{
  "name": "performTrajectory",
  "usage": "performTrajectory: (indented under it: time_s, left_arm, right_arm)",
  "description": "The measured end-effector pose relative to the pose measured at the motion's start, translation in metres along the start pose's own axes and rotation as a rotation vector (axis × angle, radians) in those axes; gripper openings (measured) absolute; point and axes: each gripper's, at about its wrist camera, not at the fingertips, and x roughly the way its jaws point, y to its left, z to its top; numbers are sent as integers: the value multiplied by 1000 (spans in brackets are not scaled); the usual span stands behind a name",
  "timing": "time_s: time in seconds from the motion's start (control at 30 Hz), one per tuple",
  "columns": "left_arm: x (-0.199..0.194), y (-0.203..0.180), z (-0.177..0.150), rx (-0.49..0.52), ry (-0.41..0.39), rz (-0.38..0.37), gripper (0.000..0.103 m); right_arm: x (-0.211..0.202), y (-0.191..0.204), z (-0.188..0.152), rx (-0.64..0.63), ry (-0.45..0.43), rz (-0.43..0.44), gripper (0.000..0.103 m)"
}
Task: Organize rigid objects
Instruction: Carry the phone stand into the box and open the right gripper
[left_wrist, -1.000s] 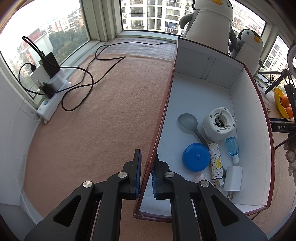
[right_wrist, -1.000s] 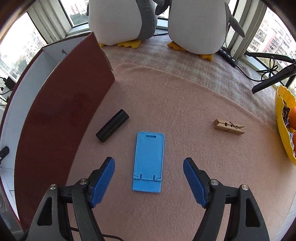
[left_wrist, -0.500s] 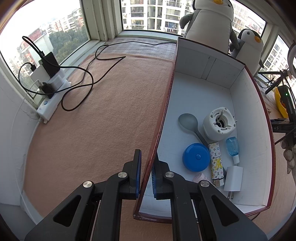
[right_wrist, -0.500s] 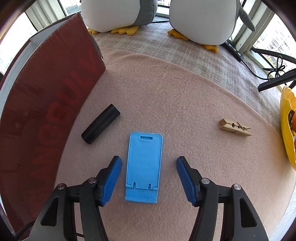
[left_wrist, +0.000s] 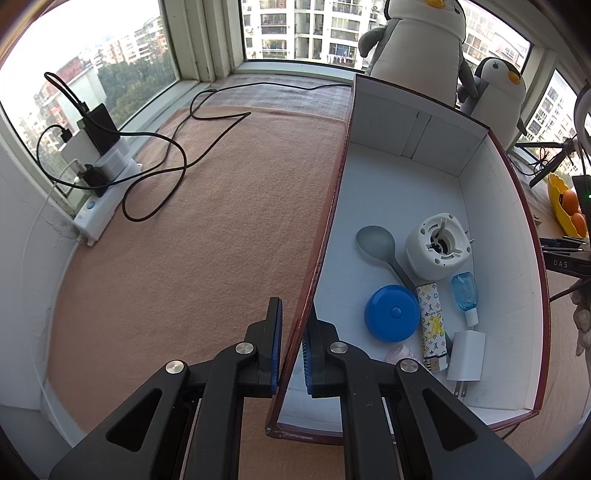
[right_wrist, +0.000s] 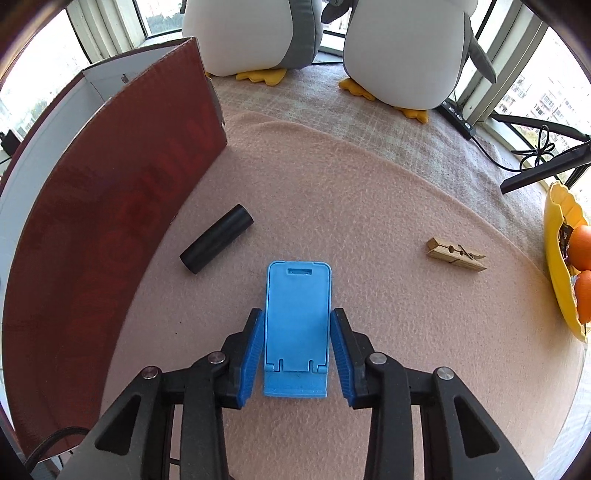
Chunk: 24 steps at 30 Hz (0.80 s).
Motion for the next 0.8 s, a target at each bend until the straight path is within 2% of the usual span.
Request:
performTrajectory:
  time_s: [0.23,0.47,0.8]
  left_arm:
    - [0,0,1,0,0,0,9]
    - [0,0,1,1,0,1,9]
    - [0,0,1,1,1,0,9]
  right_arm:
    - [-51,20,-14,-58,-114,-23,33]
    - [-90,48,-4,-119,-206,-12,33]
    - [-128,81,-1,-197,-288,26,33]
